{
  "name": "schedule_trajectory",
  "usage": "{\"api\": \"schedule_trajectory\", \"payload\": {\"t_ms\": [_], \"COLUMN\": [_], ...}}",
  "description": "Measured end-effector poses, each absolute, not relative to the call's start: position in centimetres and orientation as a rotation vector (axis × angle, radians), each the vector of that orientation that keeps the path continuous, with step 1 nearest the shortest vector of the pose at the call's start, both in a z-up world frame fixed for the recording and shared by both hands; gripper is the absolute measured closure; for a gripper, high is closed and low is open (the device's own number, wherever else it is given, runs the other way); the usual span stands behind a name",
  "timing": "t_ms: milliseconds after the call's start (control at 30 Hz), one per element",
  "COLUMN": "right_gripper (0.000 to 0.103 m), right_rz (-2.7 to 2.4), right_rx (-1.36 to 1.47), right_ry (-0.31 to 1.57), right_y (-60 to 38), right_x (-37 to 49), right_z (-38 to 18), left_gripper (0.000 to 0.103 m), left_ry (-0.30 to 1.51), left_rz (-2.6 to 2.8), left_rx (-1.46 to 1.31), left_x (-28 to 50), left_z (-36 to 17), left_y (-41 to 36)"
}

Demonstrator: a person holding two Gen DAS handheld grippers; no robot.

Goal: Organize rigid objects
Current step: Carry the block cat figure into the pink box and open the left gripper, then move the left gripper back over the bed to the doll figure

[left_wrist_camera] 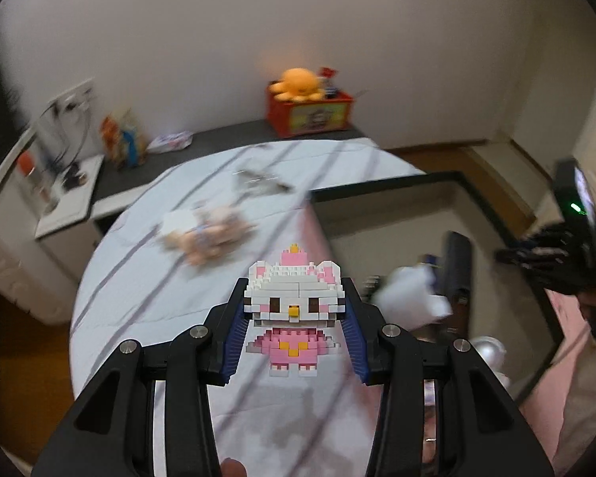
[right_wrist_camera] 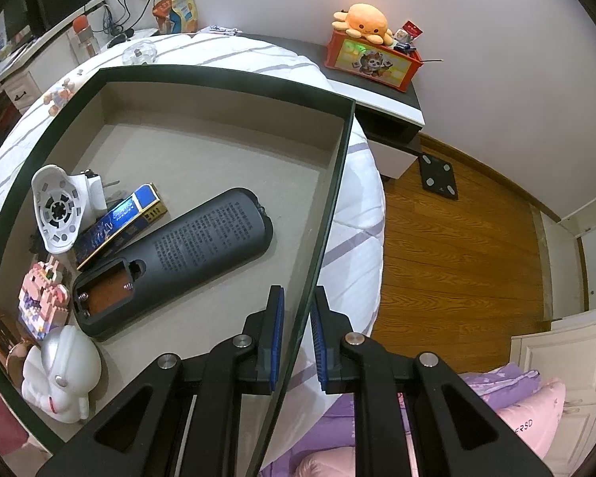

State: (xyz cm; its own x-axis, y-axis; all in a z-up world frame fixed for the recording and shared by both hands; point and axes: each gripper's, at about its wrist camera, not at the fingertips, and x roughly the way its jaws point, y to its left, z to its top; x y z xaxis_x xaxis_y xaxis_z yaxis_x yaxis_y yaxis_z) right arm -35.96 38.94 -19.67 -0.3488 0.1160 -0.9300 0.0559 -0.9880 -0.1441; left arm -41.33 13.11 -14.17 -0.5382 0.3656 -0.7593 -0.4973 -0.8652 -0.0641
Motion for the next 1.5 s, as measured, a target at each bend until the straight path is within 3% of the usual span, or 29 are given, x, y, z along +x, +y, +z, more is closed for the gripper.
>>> {"api": "schedule_trajectory", "payload": {"t_ms": [500, 700, 833, 900, 933, 1167, 1500], "right_gripper": [0.088, 0.088, 0.088, 0.088, 0.088, 0.088, 0.088], "right_rz": [2.571, 2.583, 2.587, 2.585, 2.585, 2.578, 2.547], "right_rx": [-1.773, -1.778, -1.779, -1.78, -1.779, -1.786, -1.79], "right_ry": [-0.177, -0.164, -0.162, -0.165, -0.164, -0.171, -0.154], "right_y": [39.0, 38.9, 38.9, 38.9, 38.9, 39.1, 39.9], "right_x": [-35.1, -34.1, -33.8, -33.8, -33.8, -34.0, -36.7], "right_z": [-19.6, -19.4, -19.5, -19.5, -19.5, -19.6, -20.0], "left_gripper": [0.059, 0.059, 0.054, 0.035, 0.033, 0.029, 0.028], "left_ry": [0.412, 0.474, 0.424, 0.389, 0.366, 0.282, 0.164], "left_rz": [2.059, 2.028, 2.042, 2.058, 2.063, 2.229, 2.525], "left_rx": [-1.129, -1.185, -1.179, -1.153, -1.146, -1.094, -1.277], "left_x": [-36.2, -36.0, -36.1, -36.1, -36.1, -38.4, -47.3], "left_z": [-16.4, -18.6, -18.0, -17.0, -16.6, -14.2, -17.0], "left_y": [27.6, 29.7, 28.5, 27.3, 26.7, 20.0, 9.8]}}
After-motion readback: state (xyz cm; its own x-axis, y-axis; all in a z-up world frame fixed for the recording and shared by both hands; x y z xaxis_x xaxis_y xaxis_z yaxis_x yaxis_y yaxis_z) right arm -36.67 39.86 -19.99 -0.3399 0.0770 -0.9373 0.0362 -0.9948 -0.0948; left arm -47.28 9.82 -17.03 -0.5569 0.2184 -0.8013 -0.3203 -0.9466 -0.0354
